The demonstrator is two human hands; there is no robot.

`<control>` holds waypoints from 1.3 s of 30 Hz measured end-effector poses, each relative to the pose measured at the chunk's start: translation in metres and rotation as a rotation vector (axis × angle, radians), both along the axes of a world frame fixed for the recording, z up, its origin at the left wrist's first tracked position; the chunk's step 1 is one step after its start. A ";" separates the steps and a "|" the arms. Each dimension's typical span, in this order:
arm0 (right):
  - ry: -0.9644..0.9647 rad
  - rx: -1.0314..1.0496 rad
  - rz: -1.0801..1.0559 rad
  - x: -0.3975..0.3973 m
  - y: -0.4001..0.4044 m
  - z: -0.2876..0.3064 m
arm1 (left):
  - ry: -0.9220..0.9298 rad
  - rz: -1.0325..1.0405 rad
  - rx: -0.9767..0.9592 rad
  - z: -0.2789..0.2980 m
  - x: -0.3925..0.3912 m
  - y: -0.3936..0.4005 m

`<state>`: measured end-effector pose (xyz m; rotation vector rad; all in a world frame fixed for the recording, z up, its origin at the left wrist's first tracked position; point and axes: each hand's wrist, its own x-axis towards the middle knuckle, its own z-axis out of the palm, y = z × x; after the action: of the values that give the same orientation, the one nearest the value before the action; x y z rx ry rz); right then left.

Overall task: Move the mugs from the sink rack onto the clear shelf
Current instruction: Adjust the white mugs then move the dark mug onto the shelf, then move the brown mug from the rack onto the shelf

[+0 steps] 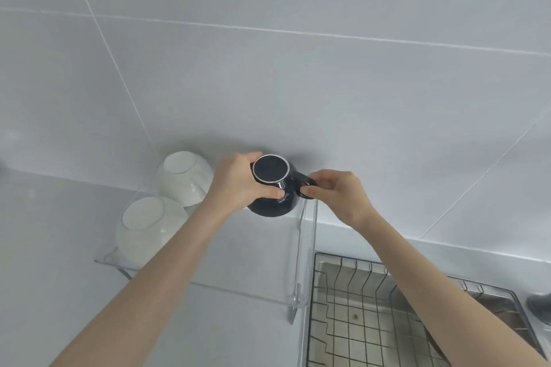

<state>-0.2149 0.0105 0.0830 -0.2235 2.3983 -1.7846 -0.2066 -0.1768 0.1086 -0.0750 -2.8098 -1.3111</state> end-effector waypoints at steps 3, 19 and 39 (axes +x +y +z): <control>-0.013 0.013 0.007 -0.009 0.001 -0.011 | -0.033 0.011 0.015 -0.010 -0.006 -0.002; 0.134 0.318 0.090 -0.017 0.003 -0.020 | -0.055 0.025 -0.060 -0.019 -0.009 0.002; 0.137 0.221 -0.058 0.064 0.107 0.038 | 0.081 -0.136 -0.247 0.001 0.052 0.102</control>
<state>-0.1508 0.1174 0.1213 -0.2602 2.6987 -1.5551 -0.1544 -0.0751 0.1093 -0.3243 -2.9249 -0.9496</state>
